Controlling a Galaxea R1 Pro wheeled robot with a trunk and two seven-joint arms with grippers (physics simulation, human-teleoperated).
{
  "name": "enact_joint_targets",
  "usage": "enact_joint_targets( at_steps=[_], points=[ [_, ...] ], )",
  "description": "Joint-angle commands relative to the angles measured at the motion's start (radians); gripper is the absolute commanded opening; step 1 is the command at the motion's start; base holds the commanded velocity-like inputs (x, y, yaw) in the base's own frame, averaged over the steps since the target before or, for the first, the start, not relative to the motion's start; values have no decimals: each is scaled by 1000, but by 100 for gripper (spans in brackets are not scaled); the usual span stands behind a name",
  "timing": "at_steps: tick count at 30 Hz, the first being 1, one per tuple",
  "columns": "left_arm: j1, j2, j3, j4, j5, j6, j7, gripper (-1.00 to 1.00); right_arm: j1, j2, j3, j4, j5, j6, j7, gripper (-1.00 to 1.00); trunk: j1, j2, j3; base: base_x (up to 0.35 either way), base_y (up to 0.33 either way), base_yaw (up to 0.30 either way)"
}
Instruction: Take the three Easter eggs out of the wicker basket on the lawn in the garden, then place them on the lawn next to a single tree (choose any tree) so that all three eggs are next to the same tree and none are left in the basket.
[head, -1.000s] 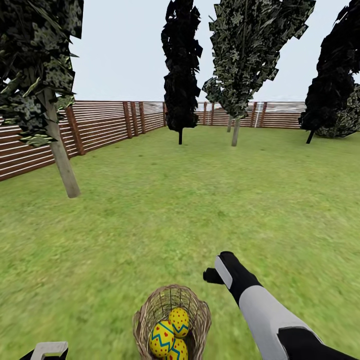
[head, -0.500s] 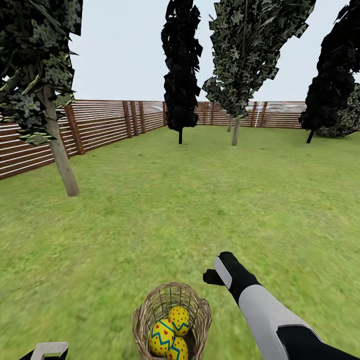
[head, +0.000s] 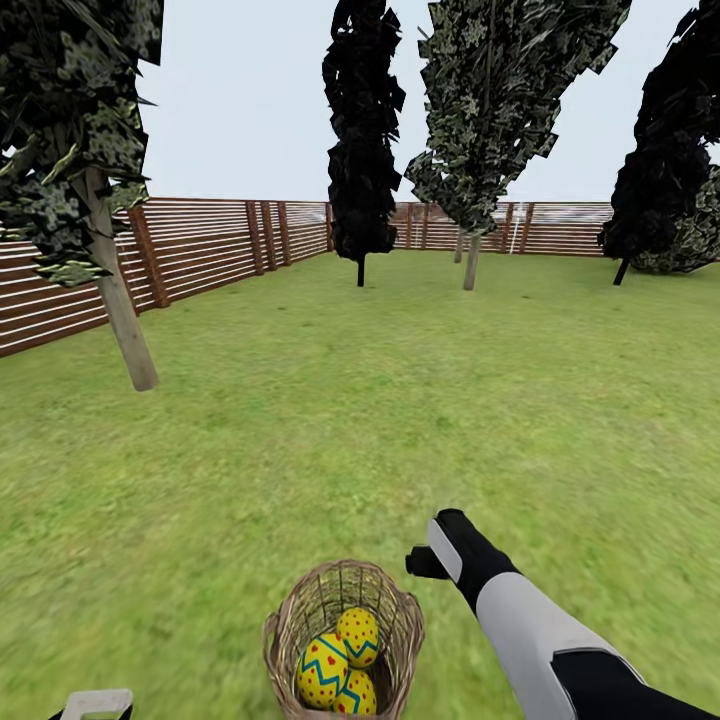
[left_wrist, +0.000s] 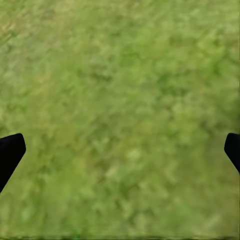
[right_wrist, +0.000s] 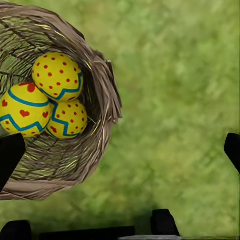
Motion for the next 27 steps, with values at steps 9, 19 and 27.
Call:
enact_joint_targets(
  at_steps=[9, 19, 27],
  points=[
    [-2, -3, 137, -18, 16, 162, 0, 100, 0, -1, 5, 38, 0, -16, -10, 100, 35, -64, -29, 0, 0, 0],
    [-6, -2, 172, -38, 17, 302, 2, 100, 0, 5, 12, 35, 0, -17, -10, 100, 73, -134, -61, 0, 0, 0],
    [-10, -2, 175, -43, 17, 329, 4, 100, -22, 5, 28, 24, 0, -13, -9, 100, 104, -190, -86, 0, 0, 0]
  ],
)
